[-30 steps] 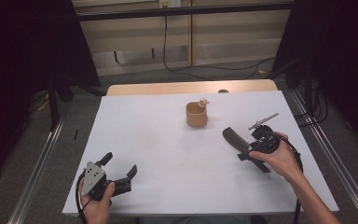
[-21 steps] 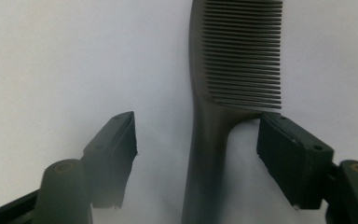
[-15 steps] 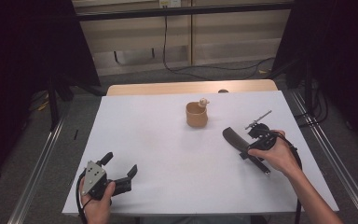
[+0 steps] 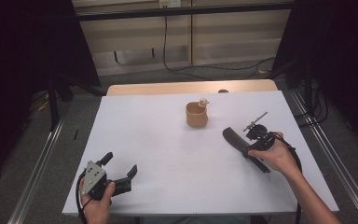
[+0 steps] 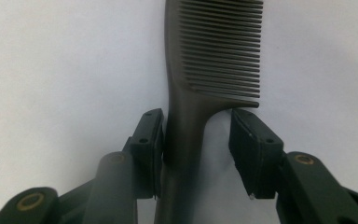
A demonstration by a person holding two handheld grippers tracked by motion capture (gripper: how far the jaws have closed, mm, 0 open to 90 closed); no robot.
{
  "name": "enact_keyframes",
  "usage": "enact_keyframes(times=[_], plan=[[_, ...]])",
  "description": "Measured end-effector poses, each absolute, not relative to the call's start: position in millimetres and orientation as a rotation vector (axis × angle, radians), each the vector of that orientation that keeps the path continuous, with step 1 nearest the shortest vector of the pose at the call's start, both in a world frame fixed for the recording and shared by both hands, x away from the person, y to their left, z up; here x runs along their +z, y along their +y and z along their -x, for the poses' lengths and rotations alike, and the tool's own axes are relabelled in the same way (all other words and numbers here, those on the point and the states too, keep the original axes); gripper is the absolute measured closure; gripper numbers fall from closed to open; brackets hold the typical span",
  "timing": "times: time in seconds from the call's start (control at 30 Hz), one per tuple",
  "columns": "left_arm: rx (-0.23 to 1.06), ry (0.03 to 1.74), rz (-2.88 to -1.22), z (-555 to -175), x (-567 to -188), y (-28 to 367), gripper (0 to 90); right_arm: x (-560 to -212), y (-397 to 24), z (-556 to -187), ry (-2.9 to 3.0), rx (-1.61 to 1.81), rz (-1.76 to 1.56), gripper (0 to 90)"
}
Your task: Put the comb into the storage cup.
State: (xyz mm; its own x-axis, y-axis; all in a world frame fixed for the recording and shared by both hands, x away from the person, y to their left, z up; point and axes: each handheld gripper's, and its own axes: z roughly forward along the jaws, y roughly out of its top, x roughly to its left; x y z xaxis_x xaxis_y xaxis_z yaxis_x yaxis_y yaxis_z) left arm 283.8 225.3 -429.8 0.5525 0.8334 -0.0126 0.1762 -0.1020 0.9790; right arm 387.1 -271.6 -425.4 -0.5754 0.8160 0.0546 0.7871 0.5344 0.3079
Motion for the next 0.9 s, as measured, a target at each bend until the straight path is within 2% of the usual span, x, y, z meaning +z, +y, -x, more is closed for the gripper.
enact_keyframes(times=[0.67, 0.8, 0.83, 0.9], plan=[[0.695, 0.872, -1.611, -283.5, -430.0, 225.3, 2.9, -424.1, -265.1, -389.9, 2.668, 0.384, -1.425, 61.1], [0.699, 0.871, -1.617, -283.6, -430.0, 225.6, 2.9, -423.9, -266.8, -390.9, 2.659, 0.386, -1.446, 66.1], [0.696, 0.873, -1.614, -283.8, -430.2, 225.6, 2.9, -423.7, -268.9, -392.0, 2.65, 0.393, -1.462, 70.9], [0.696, 0.873, -1.614, -283.9, -430.2, 225.7, 2.9, -423.9, -270.1, -392.5, 2.651, 0.396, -1.465, 71.2]])
